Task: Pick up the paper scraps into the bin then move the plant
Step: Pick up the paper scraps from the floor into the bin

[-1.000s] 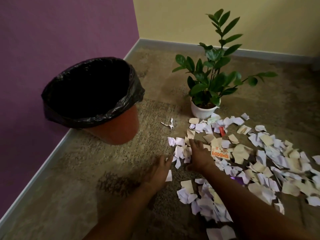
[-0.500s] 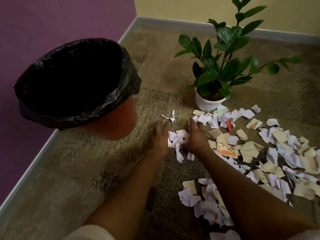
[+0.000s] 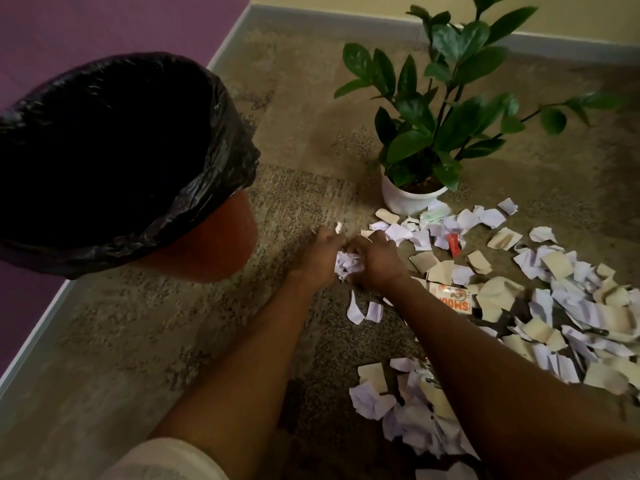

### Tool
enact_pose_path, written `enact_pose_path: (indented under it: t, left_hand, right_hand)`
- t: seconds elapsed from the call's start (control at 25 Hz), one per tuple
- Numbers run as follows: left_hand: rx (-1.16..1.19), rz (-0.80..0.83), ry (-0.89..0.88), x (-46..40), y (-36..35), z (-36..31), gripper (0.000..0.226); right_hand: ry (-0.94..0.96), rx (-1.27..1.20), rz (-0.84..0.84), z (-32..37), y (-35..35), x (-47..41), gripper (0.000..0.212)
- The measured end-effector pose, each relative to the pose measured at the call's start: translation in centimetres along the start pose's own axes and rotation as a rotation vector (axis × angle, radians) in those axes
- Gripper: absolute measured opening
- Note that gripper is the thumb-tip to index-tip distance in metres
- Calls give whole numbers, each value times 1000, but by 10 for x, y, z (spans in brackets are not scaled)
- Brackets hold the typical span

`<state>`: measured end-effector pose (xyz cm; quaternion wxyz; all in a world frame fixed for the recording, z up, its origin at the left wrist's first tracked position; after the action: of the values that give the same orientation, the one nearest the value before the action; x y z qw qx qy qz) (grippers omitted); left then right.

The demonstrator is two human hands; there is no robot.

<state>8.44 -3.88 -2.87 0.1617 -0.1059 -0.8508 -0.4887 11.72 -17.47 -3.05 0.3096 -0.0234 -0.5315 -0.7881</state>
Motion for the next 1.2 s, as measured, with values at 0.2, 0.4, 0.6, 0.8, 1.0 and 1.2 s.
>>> enact_pose_path:
  t: [0.2, 0.4, 0.6, 0.8, 1.0, 1.2]
  left_hand:
    - [-24, -77, -32, 28, -7, -9, 21]
    - [-43, -52, 33, 52, -4, -13, 26]
    - [115, -170, 68, 75, 24, -23, 18]
    - [136, -436, 104, 99, 86, -47, 14]
    - [97, -798, 32, 138, 187, -91, 13]
    - [213, -1011, 69, 183, 269, -81, 12]
  right_hand:
    - [-5, -24, -96, 14, -9, 25, 19]
    - [46, -7, -153, 21, -9, 51, 25]
    - [-28, -197, -244, 19, 25, 68, 18]
    - [-2, -438, -409, 61, 83, 80, 21]
    - [136, -607, -636, 142, 149, 90, 11]
    - [313, -734, -675, 225, 203, 86, 15]
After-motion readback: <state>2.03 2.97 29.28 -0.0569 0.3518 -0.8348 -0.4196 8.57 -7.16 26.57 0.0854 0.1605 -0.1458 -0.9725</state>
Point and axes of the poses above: each hand's wrist, its own x-axis away from the middle knuckle, its own y-axis out of the back of the hand, z = x × y, the point moved 4 cm from there along -x, towards the middle knuckle, and after that the axes turned 3 degrees about z, right-handed, at the moved point
